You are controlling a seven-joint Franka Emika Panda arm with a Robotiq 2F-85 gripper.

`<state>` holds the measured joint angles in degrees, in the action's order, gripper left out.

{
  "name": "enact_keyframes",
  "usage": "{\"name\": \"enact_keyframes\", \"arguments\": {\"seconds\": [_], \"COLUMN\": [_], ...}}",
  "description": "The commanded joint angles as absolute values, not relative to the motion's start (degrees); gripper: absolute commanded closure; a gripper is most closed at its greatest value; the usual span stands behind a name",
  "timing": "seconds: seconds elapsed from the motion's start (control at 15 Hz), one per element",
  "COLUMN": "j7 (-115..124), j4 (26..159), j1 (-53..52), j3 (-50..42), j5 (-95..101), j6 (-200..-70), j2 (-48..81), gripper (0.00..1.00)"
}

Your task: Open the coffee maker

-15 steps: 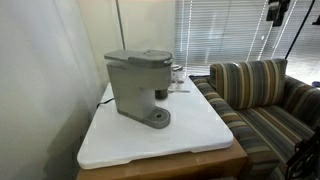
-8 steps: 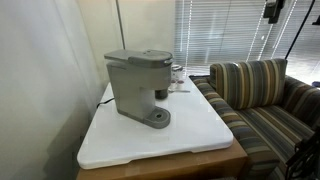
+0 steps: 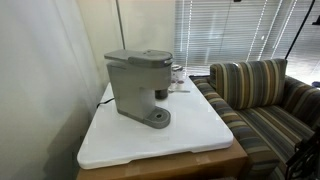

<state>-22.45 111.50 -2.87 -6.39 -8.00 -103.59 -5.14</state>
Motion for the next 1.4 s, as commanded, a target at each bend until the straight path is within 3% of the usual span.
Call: {"name": "enact_keyframes", "arguments": {"seconds": [0.0, 0.8, 1.33], "j7": [-22.8, -23.2, -22.9], "j4": [109.6, 94.0, 82.8], "j1": [-1.5, -2.5, -3.5], "j3": [-4.9, 0.2, 5.4], "j5": [-8.1, -8.7, -6.6], "j6": [-103.0, -112.9, -112.7], "j2": [-3.4, 10.5, 22.3], "gripper": [0.00, 0.00, 0.00]}}
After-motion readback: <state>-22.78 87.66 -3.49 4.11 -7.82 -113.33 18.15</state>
